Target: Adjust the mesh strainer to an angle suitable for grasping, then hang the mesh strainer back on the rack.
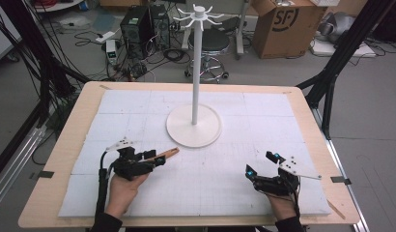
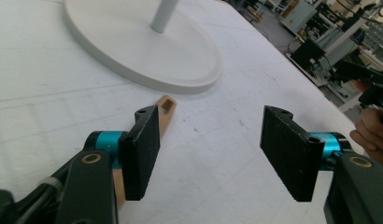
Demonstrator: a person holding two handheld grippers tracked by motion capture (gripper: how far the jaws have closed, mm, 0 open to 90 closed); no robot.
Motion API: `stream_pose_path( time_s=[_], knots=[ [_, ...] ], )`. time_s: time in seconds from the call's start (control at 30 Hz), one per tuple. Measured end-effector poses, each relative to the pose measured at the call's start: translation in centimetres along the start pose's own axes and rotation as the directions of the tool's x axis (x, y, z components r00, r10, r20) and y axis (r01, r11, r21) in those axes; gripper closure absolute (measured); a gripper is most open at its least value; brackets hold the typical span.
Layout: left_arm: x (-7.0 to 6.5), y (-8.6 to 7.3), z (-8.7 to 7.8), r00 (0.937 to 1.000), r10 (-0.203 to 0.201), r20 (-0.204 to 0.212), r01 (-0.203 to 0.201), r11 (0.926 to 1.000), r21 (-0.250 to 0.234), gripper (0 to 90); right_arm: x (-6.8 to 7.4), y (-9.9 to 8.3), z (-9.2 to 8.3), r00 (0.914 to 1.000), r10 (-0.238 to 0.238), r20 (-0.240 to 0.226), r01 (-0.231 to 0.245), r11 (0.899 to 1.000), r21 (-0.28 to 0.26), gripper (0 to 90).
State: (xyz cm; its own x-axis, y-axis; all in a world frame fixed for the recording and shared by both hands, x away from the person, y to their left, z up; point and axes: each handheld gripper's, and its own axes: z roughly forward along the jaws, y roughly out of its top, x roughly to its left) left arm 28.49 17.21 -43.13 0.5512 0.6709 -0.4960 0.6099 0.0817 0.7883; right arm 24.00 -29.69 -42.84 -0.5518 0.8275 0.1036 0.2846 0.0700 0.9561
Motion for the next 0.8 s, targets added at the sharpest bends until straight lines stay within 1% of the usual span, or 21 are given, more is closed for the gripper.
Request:
stream_pose_path(
  time_s=[0.07, 0.13, 0.2, 0.27, 0.3, 0.37, 0.4, 0.47, 0.5, 0.57, 0.6, 0.67, 0.73, 0.77, 0.8],
  knots=[
    [0.4, 0.1, -0.6, 0.9999, -0.002, -0.015, 0.002, 1.0, -0.007, 39.1, -0.1, -0.1, -0.1, 1.0, 0.006, 0.004, -0.006, 1.0, 0.0, 5.9],
    [0.7, 0.1, -1.0, 0.9998, 0.004, -0.018, -0.004, 1.0, -0.007, 39.1, -0.1, -0.1, -0.2, 0.9999, 0.012, 0.003, -0.012, 1.0, 0.003, 5.9],
    [0.8, 0.1, -1.0, 0.9995, 0.006, -0.03, -0.006, 1.0, 0.004, 39.1, -0.2, -0.1, -0.2, 0.9999, 0.011, 0.006, -0.011, 1.0, -0.002, 5.9],
    [1.1, 0.1, -1.0, 0.9996, 0.008, -0.028, -0.008, 0.9999, 0.013, 39.3, -0.2, -0.1, -0.3, 0.9999, 0.013, 0.008, -0.013, 1.0, 0.001, 5.9],
    [1.2, 0.2, -1.0, 0.9997, 0.007, -0.025, -0.006, 0.9998, 0.017, 40.6, -0.2, -0.1, -0.3, 0.9999, 0.015, 0.008, -0.015, 1.0, 0.0, 5.9],
    [1.5, 0.2, -0.8, 0.9995, 0.005, -0.032, -0.004, 0.9996, 0.027, 45.9, -0.2, -0.1, -0.4, 0.9999, 0.015, 0.007, -0.015, 1.0, -0.003, 5.9],
    [1.6, 0.2, -0.7, 0.9994, 0.005, -0.034, -0.003, 0.9993, 0.037, 46.0, -0.3, -0.1, -0.5, 0.9998, 0.017, 0.008, -0.017, 1.0, -0.004, 5.9],
    [1.8, 0.3, -0.7, 0.9982, 0.013, -0.058, -0.01, 0.9986, 0.052, 47.3, -0.3, -0.1, -0.5, 0.9998, 0.02, 0.009, -0.02, 1.0, -0.005, 5.9],
    [1.9, 0.3, -0.8, 0.9977, 0.016, -0.066, -0.013, 0.9987, 0.05, 48.8, -0.4, -0.1, -0.6, 0.9997, 0.021, 0.011, -0.021, 1.0, -0.007, 5.9],
    [2.0, 0.5, -1.1, 0.9993, 0.0, -0.038, 0.001, 0.9999, 0.014, 46.7, -0.4, -0.2, -0.7, 0.9997, 0.024, 0.009, -0.024, 1.0, -0.005, 5.9],
    [1.9, 0.5, -1.2, 0.9993, -0.002, -0.036, 0.002, 1.0, 0.003, 44.8, -0.4, -0.2, -0.7, 0.9997, 0.022, 0.011, -0.022, 1.0, -0.006, 5.9],
    [1.8, 0.6, -1.3, 0.999, 0.011, -0.042, -0.011, 0.9999, -0.001, 43.1, -0.5, -0.2, -0.8, 0.9997, 0.024, 0.012, -0.023, 1.0, -0.007, 5.9],
    [1.8, 0.6, -1.2, 0.9994, 0.017, -0.031, -0.018, 0.9998, -0.006, 41.1, -0.5, -0.2, -0.8, 0.9997, 0.022, 0.014, -0.022, 1.0, -0.005, 5.9],
    [1.8, 0.7, -1.2, 0.9996, 0.017, -0.022, -0.017, 0.9999, -0.004, 41.1, -0.5, -0.3, -0.8, 0.9996, 0.023, 0.014, -0.023, 1.0, -0.005, 5.9],
    [1.9, 0.7, -1.1, 0.9995, 0.022, -0.022, -0.022, 0.9998, 0.0, 41.3, -0.5, -0.3, -0.8, 0.9996, 0.023, 0.014, -0.023, 1.0, -0.005, 5.9]
  ],
)
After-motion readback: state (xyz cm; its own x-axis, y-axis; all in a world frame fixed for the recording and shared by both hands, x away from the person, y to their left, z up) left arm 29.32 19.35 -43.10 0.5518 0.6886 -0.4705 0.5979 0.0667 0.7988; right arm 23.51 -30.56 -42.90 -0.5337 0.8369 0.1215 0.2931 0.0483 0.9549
